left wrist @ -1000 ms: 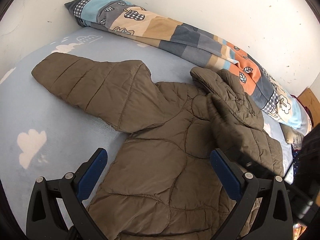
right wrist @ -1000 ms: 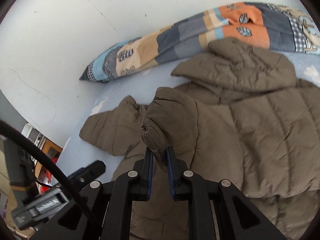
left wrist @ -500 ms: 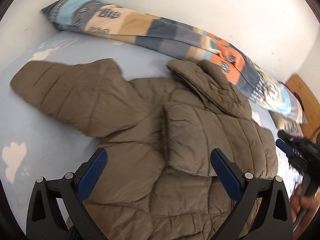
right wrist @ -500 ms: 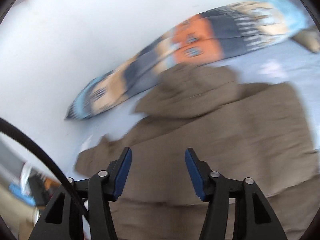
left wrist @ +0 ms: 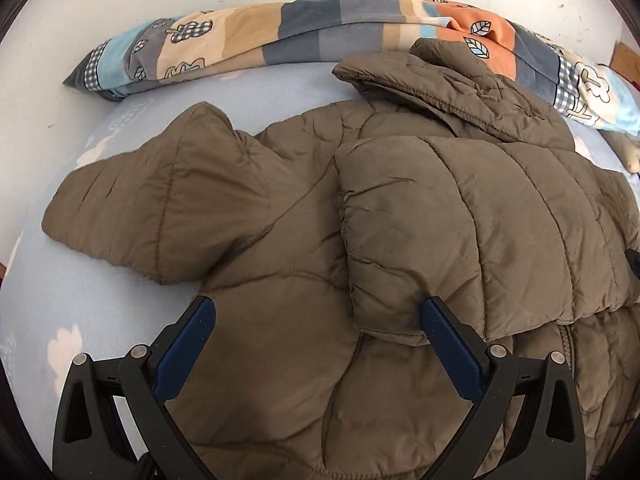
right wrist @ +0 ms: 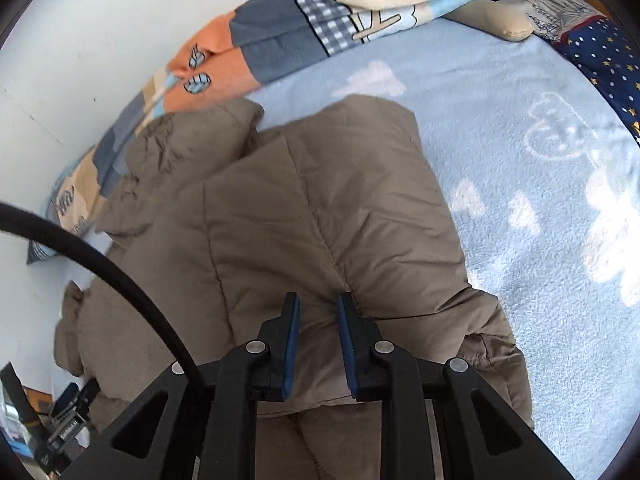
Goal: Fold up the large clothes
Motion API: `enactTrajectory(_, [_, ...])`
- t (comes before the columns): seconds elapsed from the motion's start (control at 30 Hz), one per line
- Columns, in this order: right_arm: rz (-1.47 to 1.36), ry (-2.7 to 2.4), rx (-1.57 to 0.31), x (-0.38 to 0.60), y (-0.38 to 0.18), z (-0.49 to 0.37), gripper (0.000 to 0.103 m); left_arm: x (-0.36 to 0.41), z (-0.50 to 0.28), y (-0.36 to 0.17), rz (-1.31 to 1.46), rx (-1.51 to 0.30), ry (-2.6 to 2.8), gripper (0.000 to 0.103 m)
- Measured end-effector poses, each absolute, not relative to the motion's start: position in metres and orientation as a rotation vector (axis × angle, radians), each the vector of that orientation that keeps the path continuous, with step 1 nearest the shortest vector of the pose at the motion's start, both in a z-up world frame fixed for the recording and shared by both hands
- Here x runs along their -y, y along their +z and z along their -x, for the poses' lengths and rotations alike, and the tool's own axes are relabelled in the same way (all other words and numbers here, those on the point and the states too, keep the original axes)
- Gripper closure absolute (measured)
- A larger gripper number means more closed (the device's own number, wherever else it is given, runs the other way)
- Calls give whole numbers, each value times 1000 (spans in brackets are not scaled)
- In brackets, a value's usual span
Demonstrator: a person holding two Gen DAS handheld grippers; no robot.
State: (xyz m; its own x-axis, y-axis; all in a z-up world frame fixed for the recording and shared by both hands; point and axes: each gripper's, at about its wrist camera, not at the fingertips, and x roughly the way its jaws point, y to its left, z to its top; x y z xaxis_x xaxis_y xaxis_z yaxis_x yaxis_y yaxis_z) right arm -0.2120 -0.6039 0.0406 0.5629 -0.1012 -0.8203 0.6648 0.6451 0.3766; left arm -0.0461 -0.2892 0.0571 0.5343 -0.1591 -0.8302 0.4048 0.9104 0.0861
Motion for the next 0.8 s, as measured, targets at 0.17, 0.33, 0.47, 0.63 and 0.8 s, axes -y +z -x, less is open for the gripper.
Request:
enactTrajectory(0.17, [-645,-541,-897,592,46,204,82,283,40,61,-258,-947,-342,1])
enactTrajectory(0.33, [-583,-475,-828,566,80,194,81,263,35,87,-147,-918,-338,1])
enactTrajectory(0.47, [-606,-316,-803,530,97,177,76,243,26,98,-61,-919,-344,1])
enactTrajectory(0.63, [-509,-237,-834,488,97,152,74,237,19,88,-3,-990,-402,1])
enactTrajectory(0.8, [-502,-318,-872,498,74,148,74,262,30,76,-123,-987,-435,1])
